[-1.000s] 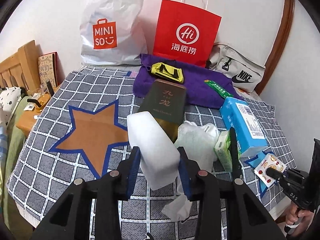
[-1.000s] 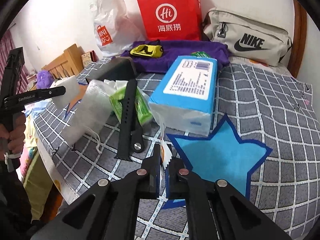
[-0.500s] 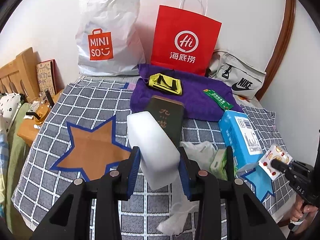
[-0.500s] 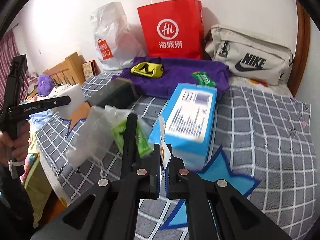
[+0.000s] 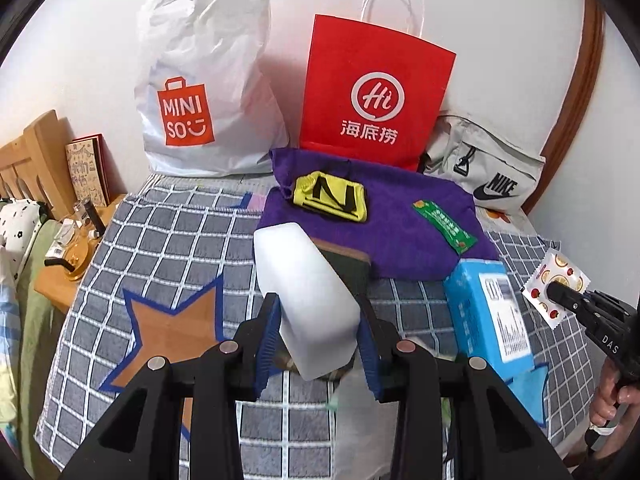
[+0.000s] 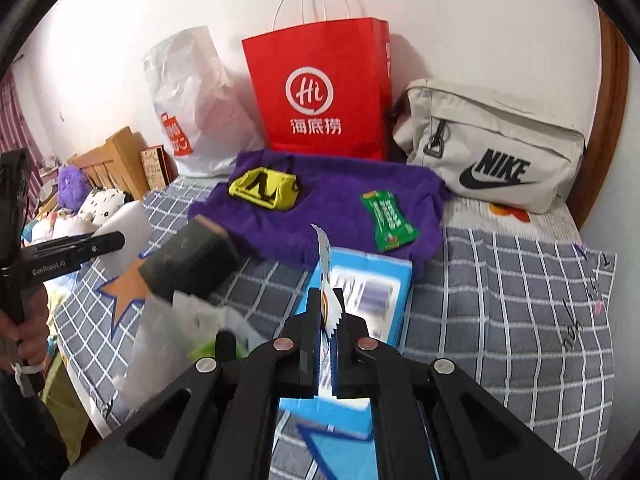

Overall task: Organize soft objects
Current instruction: 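Carry the white foam block and orange-slice packet in both tools over the purple towel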

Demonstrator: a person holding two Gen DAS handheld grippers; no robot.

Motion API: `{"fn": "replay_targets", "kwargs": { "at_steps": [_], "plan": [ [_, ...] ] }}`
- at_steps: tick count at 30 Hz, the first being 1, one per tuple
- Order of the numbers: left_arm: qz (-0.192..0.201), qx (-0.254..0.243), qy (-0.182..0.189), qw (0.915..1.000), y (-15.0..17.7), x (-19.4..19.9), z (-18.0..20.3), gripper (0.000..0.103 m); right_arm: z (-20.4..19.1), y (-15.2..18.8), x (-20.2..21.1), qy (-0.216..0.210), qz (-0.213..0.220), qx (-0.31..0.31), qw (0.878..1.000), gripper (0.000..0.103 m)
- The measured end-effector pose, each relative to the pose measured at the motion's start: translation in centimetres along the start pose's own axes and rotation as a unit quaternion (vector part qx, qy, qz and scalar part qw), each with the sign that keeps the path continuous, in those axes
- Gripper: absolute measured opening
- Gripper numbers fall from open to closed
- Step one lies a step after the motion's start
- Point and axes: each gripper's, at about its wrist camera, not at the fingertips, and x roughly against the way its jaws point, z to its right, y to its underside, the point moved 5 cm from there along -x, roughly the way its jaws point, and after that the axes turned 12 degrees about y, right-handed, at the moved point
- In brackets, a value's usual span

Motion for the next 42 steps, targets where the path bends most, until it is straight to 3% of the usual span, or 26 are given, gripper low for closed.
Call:
{"fn": "replay_targets", "kwargs": {
  "at_steps": [21,33,42],
  "plan": [
    [0.002,0.004,0.004,1.0,-6.3,-4.7,-0.4,0.035,1.1,-6.8,-5.2,-0.01,0.002,-0.002,1.0,0.004],
    [-0.029,0.006,0.003,0.9996,-8.4,-9.8,-1.1,0.035,1.0,-10.3,-10.5,-0.026,-0.013,-0.008,1.0,0.004],
    [-0.073,0.011,-0.016,0.9971,-8.4,-14.1,-2.2,0.035,0.8,-9.2,-15.9,-0.04,-0.055,-0.005,0.998,0.004]
  ]
}}
